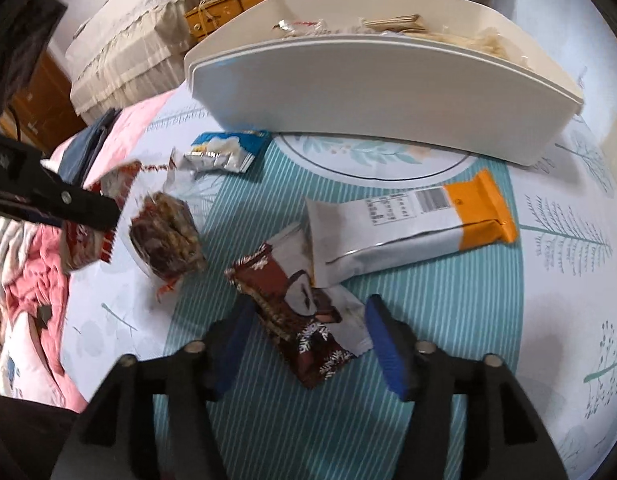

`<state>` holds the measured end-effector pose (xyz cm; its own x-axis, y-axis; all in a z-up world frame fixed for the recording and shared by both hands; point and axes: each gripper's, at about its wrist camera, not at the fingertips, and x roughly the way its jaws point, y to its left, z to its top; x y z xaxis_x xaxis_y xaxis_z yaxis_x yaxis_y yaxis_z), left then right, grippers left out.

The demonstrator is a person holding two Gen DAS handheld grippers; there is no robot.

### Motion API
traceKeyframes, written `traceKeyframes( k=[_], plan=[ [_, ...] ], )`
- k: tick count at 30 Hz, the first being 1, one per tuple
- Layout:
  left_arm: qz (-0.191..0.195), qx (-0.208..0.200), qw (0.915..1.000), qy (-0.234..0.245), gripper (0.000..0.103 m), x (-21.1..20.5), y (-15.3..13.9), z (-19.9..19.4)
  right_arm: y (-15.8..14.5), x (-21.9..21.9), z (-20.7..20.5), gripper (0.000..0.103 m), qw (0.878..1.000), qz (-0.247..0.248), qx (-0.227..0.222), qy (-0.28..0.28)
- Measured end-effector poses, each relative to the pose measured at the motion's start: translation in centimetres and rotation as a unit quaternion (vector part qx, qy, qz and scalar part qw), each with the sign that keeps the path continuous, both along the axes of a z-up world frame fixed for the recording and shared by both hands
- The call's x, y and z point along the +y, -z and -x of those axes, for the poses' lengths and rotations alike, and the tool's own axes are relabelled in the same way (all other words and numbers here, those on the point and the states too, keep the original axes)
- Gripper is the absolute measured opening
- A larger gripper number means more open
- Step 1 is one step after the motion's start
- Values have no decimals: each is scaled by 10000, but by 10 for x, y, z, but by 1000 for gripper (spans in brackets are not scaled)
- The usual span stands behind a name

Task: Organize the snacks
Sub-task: 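Grasp the red Cookies bag with left tool while right tool closes on the brown wrapper, then carry both snacks over the white tray and open both tools to release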

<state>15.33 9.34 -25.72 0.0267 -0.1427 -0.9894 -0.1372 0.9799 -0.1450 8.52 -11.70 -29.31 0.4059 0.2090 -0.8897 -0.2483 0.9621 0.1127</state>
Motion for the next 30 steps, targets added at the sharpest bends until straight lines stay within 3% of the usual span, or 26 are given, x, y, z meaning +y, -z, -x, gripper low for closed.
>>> traceKeyframes(
  k=[10,11,13,14,24,30],
  plan=[
    [120,-99,9999,-53,52,10,-15,0,3,17,-7,68,9983,513,-277,-98],
    [137,-114,9998,-64,52,11,-18,0,4,18,-9,65,9983,511,-284,-60],
    [174,-144,9997,-85,52,13,-23,0,1,18,-9,45,9979,559,-334,-38],
    [195,-158,9996,-98,52,15,-26,0,0,19,-10,42,9977,592,-338,-49],
    [423,-457,9980,-126,52,20,-66,-9,-7,8,-14,36,9998,21,147,124],
    [510,-696,9963,-8,52,16,-95,-17,-28,9,-16,36,9981,-496,243,268]
  ],
)
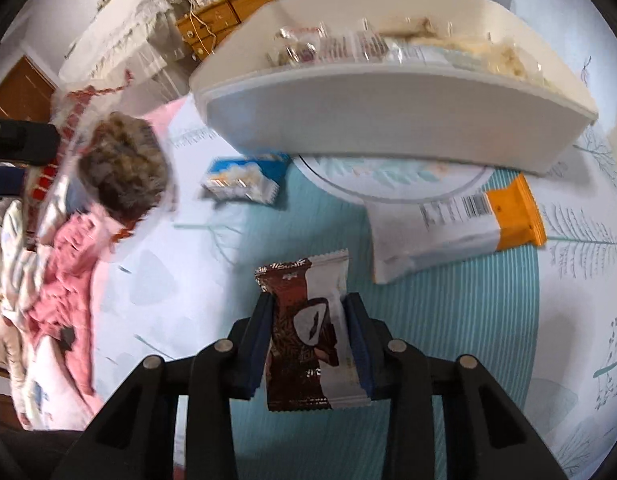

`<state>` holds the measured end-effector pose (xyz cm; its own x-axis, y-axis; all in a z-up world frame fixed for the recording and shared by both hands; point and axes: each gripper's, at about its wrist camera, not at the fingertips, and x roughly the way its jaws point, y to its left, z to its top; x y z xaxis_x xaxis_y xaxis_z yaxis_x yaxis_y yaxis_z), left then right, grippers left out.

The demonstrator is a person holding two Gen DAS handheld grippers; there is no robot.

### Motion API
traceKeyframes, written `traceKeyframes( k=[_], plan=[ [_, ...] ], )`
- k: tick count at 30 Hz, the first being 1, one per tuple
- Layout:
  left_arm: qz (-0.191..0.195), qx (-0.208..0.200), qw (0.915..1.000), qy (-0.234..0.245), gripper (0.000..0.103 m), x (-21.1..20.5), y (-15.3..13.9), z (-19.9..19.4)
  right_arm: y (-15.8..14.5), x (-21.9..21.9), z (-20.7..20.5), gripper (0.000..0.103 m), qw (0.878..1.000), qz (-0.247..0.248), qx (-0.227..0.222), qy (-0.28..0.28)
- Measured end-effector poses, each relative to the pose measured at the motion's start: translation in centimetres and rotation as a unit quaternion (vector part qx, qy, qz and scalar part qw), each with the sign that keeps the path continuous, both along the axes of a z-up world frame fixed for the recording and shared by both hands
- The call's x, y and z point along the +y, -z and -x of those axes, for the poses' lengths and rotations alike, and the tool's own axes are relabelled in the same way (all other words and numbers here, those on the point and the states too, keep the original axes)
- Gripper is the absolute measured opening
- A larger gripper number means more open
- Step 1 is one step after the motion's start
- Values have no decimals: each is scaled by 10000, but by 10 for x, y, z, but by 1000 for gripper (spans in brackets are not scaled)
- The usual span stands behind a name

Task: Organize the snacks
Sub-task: 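Carry both snacks over the white tray and open both tools to release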

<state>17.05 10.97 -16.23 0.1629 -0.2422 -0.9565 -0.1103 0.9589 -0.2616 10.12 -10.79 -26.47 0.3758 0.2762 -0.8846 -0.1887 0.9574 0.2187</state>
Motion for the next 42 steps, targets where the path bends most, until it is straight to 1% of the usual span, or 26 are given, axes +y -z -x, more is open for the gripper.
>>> traceKeyframes(
  k=[4,8,15,19,23,27,32,34,36,38,42],
  plan=[
    [-31,-188,9998,91,52,-3,-19,-9,-25,-2,-12,36,9991,-398,-45,128],
    [-23,-471,9987,171,52,-4,-42,-22,-55,-7,-24,36,9971,-656,-250,302],
    [55,-986,9948,260,52,-8,-77,-49,-99,-13,-46,36,9934,-741,-738,469],
    [133,-1110,9933,284,52,-15,-84,-65,-117,-15,-56,36,9907,-695,-1020,565],
    [197,-1208,9919,329,52,-22,-85,-83,-132,-26,-69,37,9861,-695,-1310,746],
    [282,-1367,9894,390,52,-30,-81,-97,-138,-37,-80,38,9801,-743,-1565,975],
    [441,-1547,9855,538,53,-39,-75,-111,-134,-49,-92,38,9771,-833,-1607,1118],
    [532,-1558,9848,559,59,-41,-72,-114,-131,-51,-96,43,9780,-817,-1539,1148],
    [548,-1529,9852,546,62,-43,-68,-116,-127,-53,-99,61,9791,-800,-1442,1187],
    [524,-1466,9863,546,63,-44,-64,-117,-125,-56,-100,65,9790,-812,-1389,1249],
    [502,-1300,9891,482,65,-42,-58,-114,-123,-60,-98,67,9788,-820,-1304,1347]
  ],
)
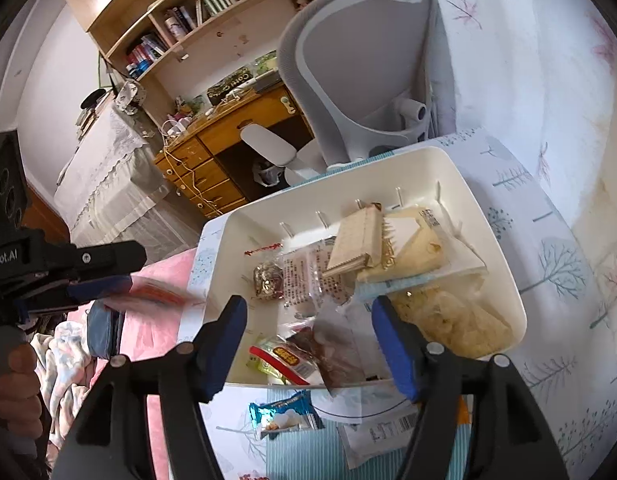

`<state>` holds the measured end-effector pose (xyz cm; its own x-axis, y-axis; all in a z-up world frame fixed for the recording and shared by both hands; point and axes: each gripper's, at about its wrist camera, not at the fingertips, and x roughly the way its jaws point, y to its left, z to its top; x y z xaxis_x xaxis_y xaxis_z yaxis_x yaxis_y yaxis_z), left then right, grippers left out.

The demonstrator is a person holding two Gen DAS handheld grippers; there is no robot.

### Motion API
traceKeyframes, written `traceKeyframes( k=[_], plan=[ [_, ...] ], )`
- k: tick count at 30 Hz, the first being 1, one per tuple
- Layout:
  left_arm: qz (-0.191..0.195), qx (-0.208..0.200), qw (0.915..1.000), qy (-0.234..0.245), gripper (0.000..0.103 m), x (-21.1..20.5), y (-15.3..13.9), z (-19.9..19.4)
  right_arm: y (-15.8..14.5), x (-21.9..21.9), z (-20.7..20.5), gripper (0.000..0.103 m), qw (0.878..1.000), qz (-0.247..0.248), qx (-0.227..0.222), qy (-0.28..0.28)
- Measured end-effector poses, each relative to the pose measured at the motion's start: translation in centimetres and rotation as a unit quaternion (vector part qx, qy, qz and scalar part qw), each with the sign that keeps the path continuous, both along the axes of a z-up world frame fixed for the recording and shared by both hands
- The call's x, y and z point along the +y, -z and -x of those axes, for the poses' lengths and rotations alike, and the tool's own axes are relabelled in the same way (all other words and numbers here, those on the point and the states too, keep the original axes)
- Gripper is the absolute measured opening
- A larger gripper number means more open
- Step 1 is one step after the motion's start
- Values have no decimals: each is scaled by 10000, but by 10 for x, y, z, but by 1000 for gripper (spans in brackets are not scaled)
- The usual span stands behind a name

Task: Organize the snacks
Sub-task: 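Carry both snacks over the white tray and open both tools to release, then move left tool to the red-bottomed clear bag while right tool approaches the white-orange bar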

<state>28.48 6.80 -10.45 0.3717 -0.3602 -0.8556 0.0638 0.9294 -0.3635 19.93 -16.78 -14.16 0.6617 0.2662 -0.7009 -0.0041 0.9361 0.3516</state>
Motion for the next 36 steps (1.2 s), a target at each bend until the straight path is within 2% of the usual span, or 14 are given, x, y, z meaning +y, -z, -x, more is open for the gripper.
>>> traceKeyframes(
  k=[8,17,21,29,32,36],
  plan=[
    [-211,121,9997,-103,65,11,6,23,2,-11,12,79,9992,-178,231,288],
    [-476,228,9986,-99,67,23,30,67,23,-25,31,81,9926,-262,820,861],
    [-475,512,9974,-160,72,29,52,90,41,-31,37,81,9867,-405,1193,1030],
    [-721,1129,9910,-62,73,29,97,123,81,-36,48,81,9667,-988,1939,1345],
    [-794,1365,9874,46,78,24,117,131,94,-34,50,81,9601,-997,2186,1433],
    [-916,1692,9812,162,79,19,147,143,110,-32,50,80,9508,-980,2470,1591]
  ],
)
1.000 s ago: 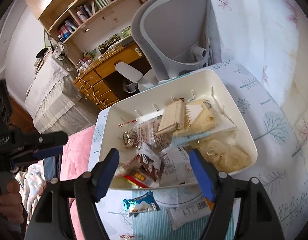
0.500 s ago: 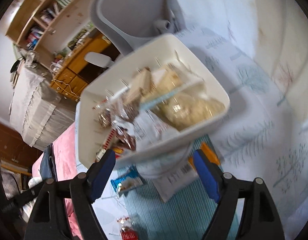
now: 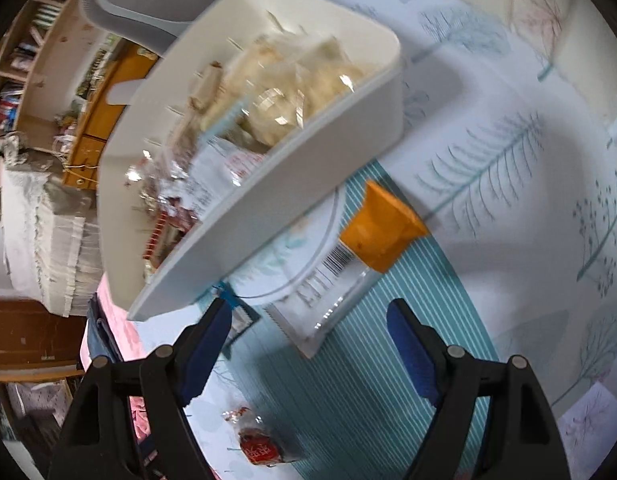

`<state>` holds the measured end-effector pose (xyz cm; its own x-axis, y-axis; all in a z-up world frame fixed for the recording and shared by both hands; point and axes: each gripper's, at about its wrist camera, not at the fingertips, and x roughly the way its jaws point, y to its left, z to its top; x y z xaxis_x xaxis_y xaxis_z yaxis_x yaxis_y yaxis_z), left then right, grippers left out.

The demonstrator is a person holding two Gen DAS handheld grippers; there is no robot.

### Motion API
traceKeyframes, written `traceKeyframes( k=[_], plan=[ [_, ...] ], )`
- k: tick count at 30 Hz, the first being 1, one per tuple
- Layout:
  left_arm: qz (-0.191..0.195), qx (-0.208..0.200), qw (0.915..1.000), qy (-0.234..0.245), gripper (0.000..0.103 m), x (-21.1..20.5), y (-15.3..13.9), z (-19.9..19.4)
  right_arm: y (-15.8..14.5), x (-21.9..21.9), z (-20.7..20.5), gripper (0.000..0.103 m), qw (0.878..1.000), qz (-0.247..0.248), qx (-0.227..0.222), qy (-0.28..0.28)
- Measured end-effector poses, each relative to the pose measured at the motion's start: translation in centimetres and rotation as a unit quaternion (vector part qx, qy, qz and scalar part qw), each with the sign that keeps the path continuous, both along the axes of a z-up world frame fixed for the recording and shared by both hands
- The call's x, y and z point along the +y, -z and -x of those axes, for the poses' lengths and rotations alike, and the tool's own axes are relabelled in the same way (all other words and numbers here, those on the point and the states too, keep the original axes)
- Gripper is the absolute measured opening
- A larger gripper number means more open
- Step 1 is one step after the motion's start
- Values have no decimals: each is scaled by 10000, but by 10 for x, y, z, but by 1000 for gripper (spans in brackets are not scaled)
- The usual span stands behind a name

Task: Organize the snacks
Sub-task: 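Move left tool to the red-bottomed clear bag while right tool approaches the white-orange bar, then grasp the red-bottomed clear bag with left tool while right tool grasps the white-orange bar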

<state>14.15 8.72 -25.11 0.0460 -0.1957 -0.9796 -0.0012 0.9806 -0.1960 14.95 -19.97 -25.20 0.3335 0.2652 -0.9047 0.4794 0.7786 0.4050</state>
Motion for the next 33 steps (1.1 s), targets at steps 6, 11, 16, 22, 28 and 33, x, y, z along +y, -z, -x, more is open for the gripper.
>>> traceKeyframes(
  k=[6,11,16,22,28,33],
  plan=[
    [-173,404,9989,170,79,-10,30,14,14,4,-4,80,9996,123,263,66],
    [-239,763,9965,254,79,-18,51,22,22,5,-12,80,9987,256,412,156],
    [-223,1017,9941,290,79,-26,62,29,28,9,-20,74,9975,416,539,204],
    [-148,1119,9934,205,79,-29,70,30,36,18,-27,56,9952,610,751,145],
    [-7,1176,9930,138,61,-32,75,30,43,21,-29,53,9950,652,754,36],
    [217,1195,9926,44,47,-33,80,28,43,23,-32,52,9956,596,716,-95]
  ],
)
